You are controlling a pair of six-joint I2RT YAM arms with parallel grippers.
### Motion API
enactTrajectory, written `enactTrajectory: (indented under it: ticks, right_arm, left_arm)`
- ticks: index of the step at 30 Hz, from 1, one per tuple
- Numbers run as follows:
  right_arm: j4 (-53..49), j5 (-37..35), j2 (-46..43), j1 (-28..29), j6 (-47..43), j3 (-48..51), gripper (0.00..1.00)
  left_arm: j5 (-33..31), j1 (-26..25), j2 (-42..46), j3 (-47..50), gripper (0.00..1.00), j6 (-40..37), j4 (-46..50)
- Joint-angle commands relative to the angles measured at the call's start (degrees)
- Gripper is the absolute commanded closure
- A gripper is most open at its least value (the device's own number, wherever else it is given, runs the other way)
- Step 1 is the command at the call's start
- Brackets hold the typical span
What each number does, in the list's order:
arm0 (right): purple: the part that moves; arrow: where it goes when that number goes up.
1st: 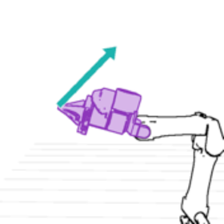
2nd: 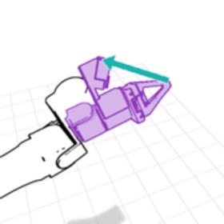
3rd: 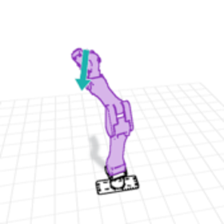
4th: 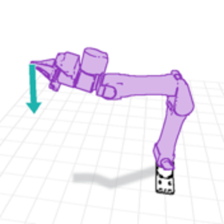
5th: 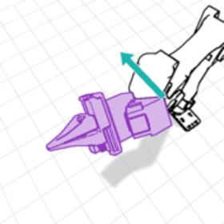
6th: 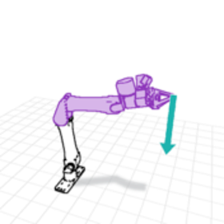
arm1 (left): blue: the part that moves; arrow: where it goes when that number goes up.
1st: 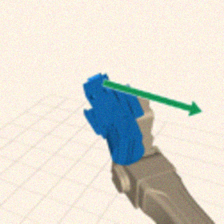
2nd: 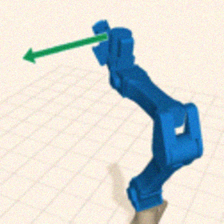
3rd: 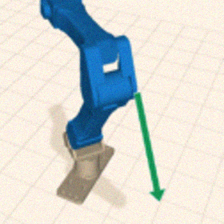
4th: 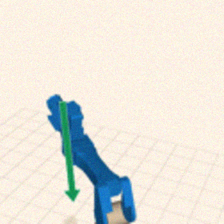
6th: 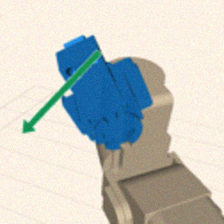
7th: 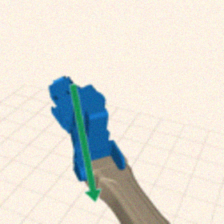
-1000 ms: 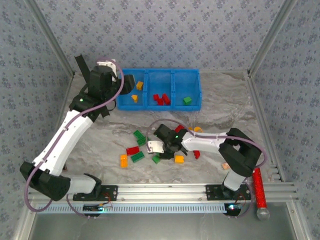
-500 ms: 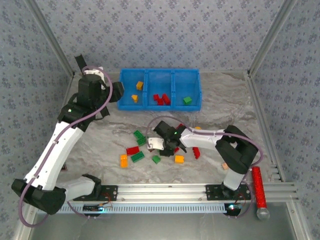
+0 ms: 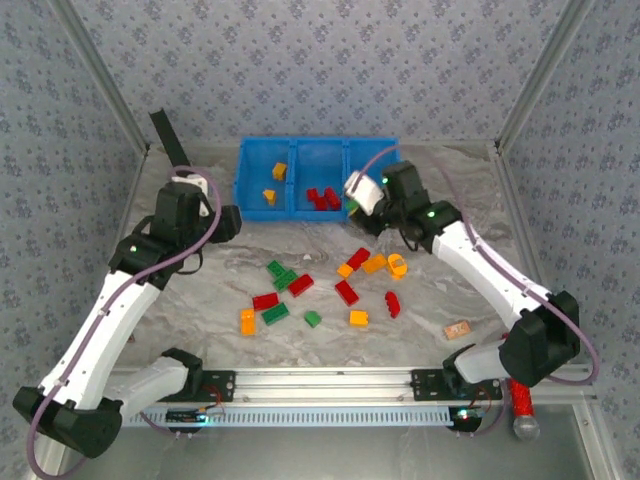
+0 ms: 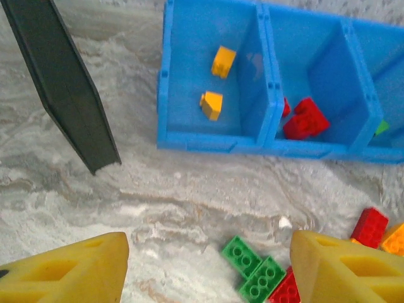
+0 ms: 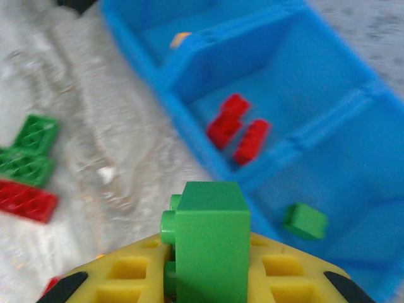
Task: Sort the legos into containers by color
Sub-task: Place the lego in the container.
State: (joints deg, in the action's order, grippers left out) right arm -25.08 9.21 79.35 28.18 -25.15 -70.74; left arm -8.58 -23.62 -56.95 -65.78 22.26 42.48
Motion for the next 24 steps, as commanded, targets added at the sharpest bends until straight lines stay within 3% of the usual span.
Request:
enactTrajectory:
  ticks: [1,5,8,13,24]
  right_arm:
    - [-4.2,-3.7,3.2,-3.5,4.8,-5.1,0.89]
    - [-6.0,-4.5,10.2,-7.6,9.3,-12.1,0.90]
    - [-6.9,-3.4,16.4,-9.1,10.8,-17.0,0.89]
    - [-7.8,-4.2,26.7,-9.3,10.7,-24.4,0.87]
    - [-11.8,-6.1,43.2,-10.4,11.0,-37.2,0.86]
  left_arm:
    - [3.9,-0.3,0.8,1.7,0.31,-2.1,1.8]
    - [6.0,-3.0,0.0,3.4,0.31,-3.4,1.6]
    - [4.2,-7.2,-1.7,4.4,0.30,-5.2,1.4]
    - [-1.1,-14.6,-6.0,6.4,0.29,-5.9,0.7]
    - [-1.3,-23.3,-16.0,9.9,0.29,-5.8,-6.5]
